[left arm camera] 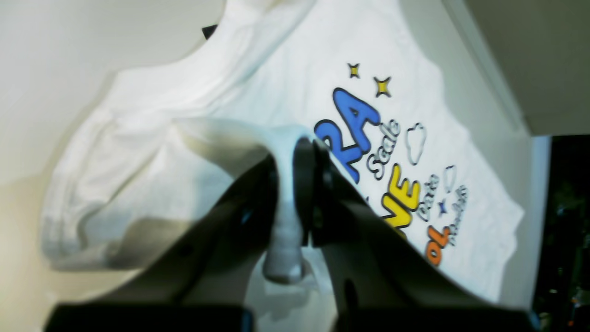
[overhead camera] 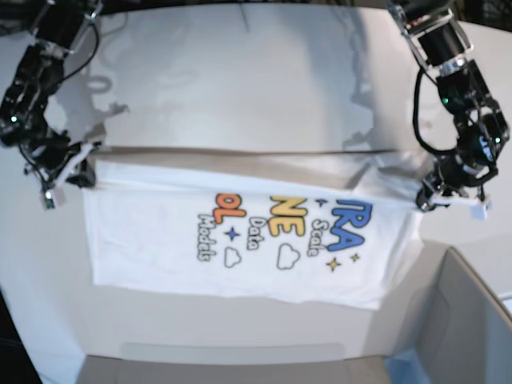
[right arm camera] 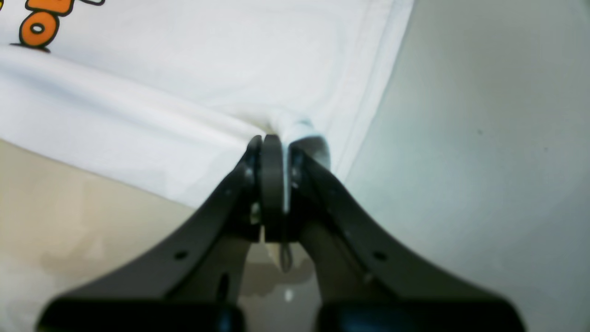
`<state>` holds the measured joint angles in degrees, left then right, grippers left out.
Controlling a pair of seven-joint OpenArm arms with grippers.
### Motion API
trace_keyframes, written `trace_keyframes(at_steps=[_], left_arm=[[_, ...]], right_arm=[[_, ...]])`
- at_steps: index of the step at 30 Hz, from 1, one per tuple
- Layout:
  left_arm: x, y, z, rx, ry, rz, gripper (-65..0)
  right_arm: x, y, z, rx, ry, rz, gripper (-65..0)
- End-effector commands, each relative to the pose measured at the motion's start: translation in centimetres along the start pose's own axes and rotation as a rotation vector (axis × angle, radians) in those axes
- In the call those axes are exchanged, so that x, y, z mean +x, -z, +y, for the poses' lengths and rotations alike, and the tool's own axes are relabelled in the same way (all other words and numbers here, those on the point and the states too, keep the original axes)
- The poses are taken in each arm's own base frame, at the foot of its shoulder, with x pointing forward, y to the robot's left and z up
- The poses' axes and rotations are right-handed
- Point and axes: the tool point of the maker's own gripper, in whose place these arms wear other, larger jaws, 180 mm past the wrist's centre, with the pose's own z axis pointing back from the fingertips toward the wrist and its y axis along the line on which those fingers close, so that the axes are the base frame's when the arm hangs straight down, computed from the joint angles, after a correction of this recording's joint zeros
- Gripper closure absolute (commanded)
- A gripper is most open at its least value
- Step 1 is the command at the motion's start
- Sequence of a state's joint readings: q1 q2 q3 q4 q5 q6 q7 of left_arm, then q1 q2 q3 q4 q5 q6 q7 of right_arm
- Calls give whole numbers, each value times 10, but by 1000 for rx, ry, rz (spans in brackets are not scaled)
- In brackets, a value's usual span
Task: Layout the t-shirt on the table in an organized manner, then fold the t-shirt properly
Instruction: 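Drag the held shirt edge over the shirt body with both grippers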
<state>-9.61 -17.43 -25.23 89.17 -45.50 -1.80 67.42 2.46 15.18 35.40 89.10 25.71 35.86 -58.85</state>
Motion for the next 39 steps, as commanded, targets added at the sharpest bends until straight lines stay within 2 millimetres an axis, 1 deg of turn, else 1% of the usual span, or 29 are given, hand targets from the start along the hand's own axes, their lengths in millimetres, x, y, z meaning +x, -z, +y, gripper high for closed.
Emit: trace_keyframes(at_steps=[1, 4, 10, 14, 17, 21, 23, 25, 26, 27, 32, 34, 35, 39], left_arm=[[16, 2, -13, -18, 35, -32, 0], [12, 20, -16, 10, 65, 6, 0], [18, 39, -18, 35, 85, -26, 0], [11, 57, -22, 39, 95, 19, 0], [13, 62, -24, 38, 97, 5, 0], [12, 65, -18, 50, 87, -1, 0], [13, 66, -14, 59, 84, 2, 0], [21, 66, -17, 54, 84, -9, 0], [24, 66, -19, 52, 84, -13, 0], [25, 66, -19, 53, 83, -13, 0], [25, 67, -19, 52, 83, -11, 0], [28, 69, -29, 39, 101, -14, 0], [28, 70, -31, 38, 114, -9, 0], [19, 76, -25, 58, 126, 29, 0]], right_arm=[[16, -3, -8, -10, -14, -43, 0], [16, 3, -12, -2, 11, -38, 0], [20, 11, -20, -19, 25, -56, 0], [9, 20, -25, -25, 53, -50, 0], [3, 24, -26, -19, 74, -56, 0], [-1, 24, -29, -22, 89, -50, 0], [1, 24, -30, -24, 86, -55, 0], [4, 24, -31, -26, 84, -60, 0], [8, 23, -31, -26, 82, -69, 0], [14, 23, -32, -27, 79, -81, 0], [28, 27, -34, -22, 79, -95, 0], [31, 30, -35, -16, 92, -97, 0], [31, 33, -36, -11, 103, -94, 0], [30, 42, -38, 5, 139, -86, 0]])
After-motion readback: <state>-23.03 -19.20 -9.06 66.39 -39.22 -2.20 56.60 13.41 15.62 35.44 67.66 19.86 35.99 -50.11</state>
